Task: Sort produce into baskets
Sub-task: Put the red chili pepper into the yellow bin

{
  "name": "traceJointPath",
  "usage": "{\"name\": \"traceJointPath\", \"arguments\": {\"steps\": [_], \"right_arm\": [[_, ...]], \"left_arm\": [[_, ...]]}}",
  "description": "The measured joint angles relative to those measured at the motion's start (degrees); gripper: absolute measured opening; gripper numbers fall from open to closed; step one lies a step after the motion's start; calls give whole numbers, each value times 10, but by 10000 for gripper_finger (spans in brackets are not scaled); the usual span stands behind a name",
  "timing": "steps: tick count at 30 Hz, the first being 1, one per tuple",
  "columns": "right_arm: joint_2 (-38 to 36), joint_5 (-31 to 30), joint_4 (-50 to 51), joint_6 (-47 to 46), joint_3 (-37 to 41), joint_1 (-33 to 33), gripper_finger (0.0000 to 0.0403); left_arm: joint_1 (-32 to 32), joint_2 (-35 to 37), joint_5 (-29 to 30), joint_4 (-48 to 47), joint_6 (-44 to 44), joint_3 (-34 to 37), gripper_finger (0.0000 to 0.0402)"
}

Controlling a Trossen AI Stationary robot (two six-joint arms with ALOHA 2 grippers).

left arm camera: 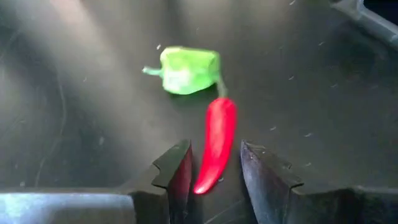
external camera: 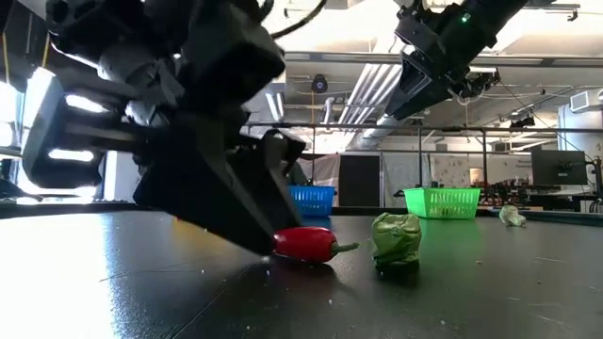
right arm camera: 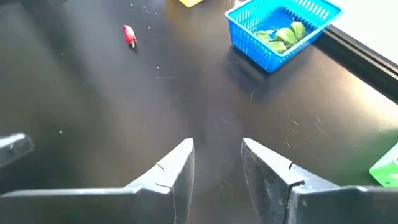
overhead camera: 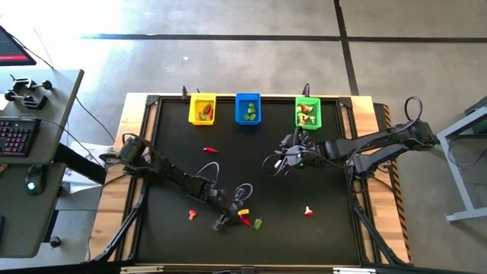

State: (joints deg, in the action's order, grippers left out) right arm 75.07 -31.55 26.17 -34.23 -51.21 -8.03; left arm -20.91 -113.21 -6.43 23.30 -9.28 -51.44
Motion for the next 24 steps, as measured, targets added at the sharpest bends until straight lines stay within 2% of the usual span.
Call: {"name": "traceJointPath", "arguments": {"steps": [7,15,24], "right_arm": [[0,0,3,17,1,0,124],[0,0,0,55,1,2,124],[0,0,2,102,1,2,124]], "left_arm": [[6,-4,-2,-7,0,0,92],[22,2,-25,-32,-36,0,12],[110,65,-16,-104,-30,2,3]]}}
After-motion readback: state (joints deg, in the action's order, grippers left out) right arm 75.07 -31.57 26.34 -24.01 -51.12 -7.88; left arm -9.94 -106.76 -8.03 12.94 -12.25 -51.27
